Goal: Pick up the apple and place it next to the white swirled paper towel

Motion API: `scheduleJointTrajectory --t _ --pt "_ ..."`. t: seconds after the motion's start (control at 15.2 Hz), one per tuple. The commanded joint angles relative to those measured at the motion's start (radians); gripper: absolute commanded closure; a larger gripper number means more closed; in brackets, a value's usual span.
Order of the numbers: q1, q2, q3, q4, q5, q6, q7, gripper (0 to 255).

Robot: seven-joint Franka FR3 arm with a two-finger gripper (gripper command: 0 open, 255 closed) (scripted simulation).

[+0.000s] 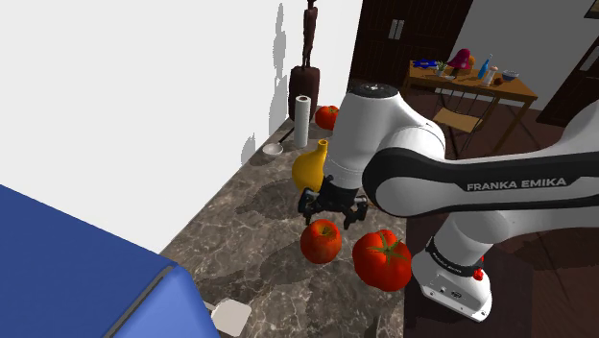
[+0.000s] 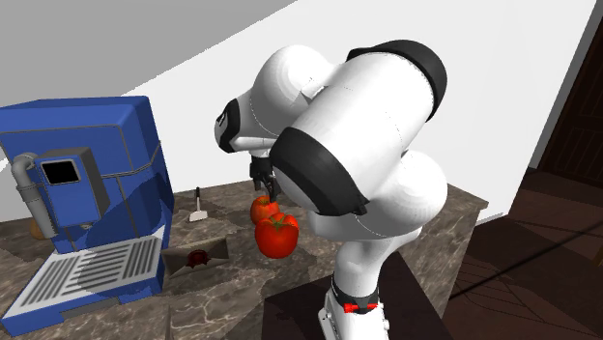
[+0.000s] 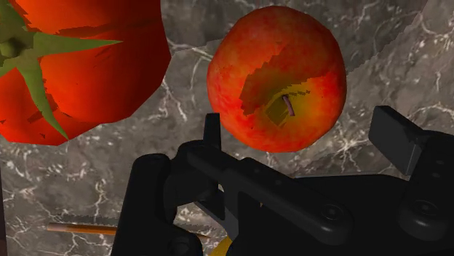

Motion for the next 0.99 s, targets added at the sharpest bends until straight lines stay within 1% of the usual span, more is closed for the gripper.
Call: scheduleJointTrajectory --t 0.0,0.26,0.33,0.92 --pt "0.000 0.002 0.003 -0.001 0.002 0.003 0.001 0" --pt "0.000 0.002 0.003 -0.001 0.001 0.003 0.001 0" --pt "0.000 0.002 0.003 -0.001 0.001 0.003 0.001 255" --pt "0.000 0.002 0.003 -0.001 0.002 0.003 0.001 255"
